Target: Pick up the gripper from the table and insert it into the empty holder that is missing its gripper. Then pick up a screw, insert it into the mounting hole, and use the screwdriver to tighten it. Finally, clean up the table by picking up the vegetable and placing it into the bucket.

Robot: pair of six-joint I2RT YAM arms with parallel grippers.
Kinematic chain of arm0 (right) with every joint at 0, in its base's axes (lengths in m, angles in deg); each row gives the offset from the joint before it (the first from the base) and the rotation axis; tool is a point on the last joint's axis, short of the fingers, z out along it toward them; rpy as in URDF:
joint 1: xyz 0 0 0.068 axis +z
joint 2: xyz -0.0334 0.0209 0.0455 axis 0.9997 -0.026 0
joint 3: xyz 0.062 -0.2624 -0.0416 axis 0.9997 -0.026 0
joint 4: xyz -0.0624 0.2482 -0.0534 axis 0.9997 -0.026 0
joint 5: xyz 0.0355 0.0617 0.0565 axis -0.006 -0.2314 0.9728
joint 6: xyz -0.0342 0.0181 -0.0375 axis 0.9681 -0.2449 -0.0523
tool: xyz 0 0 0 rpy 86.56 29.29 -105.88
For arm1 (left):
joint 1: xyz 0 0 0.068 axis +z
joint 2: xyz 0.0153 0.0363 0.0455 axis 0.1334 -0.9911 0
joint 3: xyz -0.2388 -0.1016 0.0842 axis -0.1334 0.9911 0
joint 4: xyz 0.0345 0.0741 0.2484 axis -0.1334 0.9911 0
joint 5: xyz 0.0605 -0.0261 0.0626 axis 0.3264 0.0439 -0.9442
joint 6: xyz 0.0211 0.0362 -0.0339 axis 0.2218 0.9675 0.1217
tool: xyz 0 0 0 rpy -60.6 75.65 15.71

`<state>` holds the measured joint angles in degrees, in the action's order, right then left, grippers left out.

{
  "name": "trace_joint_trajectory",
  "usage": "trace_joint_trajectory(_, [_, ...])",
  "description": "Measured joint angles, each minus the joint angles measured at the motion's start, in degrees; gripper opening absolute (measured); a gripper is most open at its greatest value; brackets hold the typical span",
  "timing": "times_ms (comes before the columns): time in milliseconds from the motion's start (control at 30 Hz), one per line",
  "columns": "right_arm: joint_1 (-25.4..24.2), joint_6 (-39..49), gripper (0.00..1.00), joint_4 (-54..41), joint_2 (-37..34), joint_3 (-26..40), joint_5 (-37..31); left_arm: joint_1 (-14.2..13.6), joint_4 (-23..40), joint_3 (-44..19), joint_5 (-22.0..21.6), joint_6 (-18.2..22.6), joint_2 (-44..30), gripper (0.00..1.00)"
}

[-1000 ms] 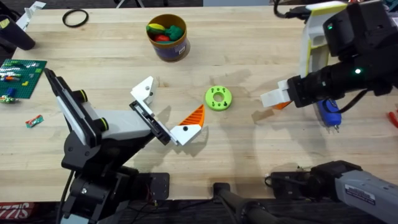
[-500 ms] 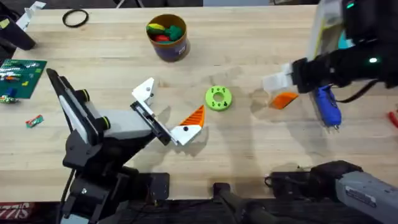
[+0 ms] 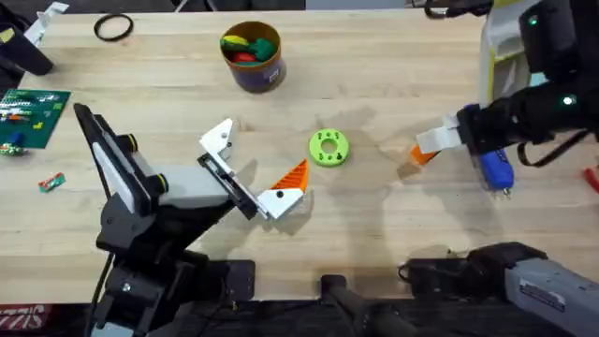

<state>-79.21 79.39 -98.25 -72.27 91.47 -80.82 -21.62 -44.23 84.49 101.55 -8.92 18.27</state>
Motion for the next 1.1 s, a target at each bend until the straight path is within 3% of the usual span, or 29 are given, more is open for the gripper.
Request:
trace_joint_trajectory(267, [-4.0,0.2,0.891,0.0,-6.6,0.0,-0.2,0.0,0.0,0.0,0.0,0.0,0.0,0.999])
trace_joint_trajectory(633, [-4.2,6.8,0.888,0.1,-15.7,0.0,4.6,0.0,0.0,0.0,0.0,0.0,0.0,0.999])
trace_joint_trajectory(867, [-4.2,8.0,0.639,0.8,-16.7,0.0,5.3,0.0,0.0,0.0,0.0,0.0,0.0,0.999])
trace_joint_trajectory(1100, [-4.2,8.5,0.058,1.3,-16.7,0.0,5.2,0.0,0.0,0.0,0.0,0.0,0.0,0.999])
